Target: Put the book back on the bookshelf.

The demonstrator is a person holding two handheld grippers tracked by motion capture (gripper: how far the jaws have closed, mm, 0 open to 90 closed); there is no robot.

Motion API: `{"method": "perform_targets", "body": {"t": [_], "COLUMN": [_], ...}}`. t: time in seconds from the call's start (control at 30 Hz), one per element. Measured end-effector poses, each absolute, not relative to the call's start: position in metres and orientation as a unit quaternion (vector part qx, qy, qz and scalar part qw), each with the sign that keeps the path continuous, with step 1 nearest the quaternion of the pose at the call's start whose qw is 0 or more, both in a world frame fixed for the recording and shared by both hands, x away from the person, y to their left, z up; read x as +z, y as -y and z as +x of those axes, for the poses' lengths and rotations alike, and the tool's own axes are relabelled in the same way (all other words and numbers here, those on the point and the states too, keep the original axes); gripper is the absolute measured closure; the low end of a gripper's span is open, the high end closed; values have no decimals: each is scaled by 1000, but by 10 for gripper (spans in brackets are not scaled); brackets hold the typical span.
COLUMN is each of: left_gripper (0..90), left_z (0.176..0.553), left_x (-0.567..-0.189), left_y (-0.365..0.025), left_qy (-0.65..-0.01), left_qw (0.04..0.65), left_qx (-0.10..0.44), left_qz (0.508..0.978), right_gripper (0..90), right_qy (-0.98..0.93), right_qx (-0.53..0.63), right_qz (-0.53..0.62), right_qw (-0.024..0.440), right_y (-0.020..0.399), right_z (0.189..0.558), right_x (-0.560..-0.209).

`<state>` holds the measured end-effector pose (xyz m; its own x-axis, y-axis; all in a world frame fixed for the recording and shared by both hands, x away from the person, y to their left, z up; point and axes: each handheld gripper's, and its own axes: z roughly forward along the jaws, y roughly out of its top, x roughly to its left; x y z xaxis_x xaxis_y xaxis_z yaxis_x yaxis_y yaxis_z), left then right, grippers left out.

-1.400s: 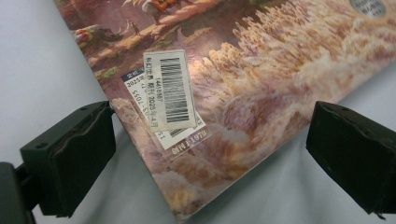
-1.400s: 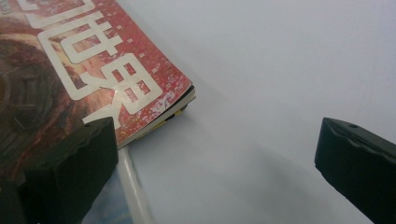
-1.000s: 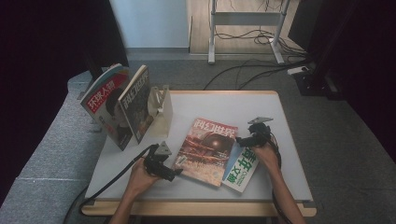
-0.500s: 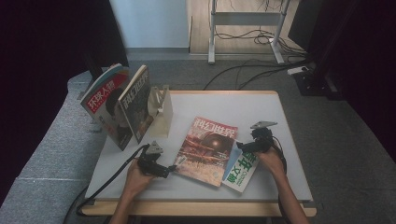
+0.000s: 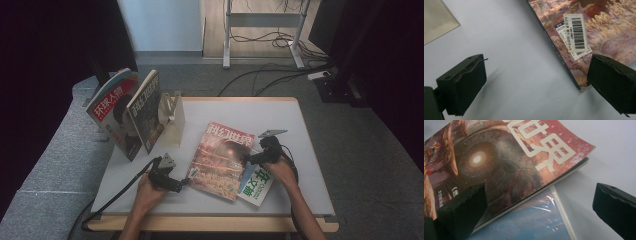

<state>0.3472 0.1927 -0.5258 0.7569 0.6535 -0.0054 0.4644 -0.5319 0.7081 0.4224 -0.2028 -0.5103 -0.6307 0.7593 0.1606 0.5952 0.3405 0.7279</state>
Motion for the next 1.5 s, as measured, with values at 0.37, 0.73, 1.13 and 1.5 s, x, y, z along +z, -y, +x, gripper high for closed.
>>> {"method": "perform_targets", "body": {"t": [0.37, 0.73, 1.13, 1.5], "left_gripper": [35, 43, 43, 44], "left_z": [348, 348, 348, 348], "left_x": [-526, -526, -526, -526], "left_y": [-194, -194, -194, -194], "left_qy": [-322, -321, -320, -319], "left_qw": [363, 364, 363, 363], "left_qx": [124, 121, 123, 123], "left_qz": [866, 866, 866, 867], "right_gripper": [0, 0, 67, 240], "right_qy": [-809, -811, -810, -793], "right_qx": [393, 390, 390, 422], "right_qz": [434, 435, 436, 437], "right_qw": [60, 15, 27, 51], "right_y": [197, 186, 184, 190], "right_z": [441, 454, 457, 455], "right_x": [-518, -522, -514, -498]}}
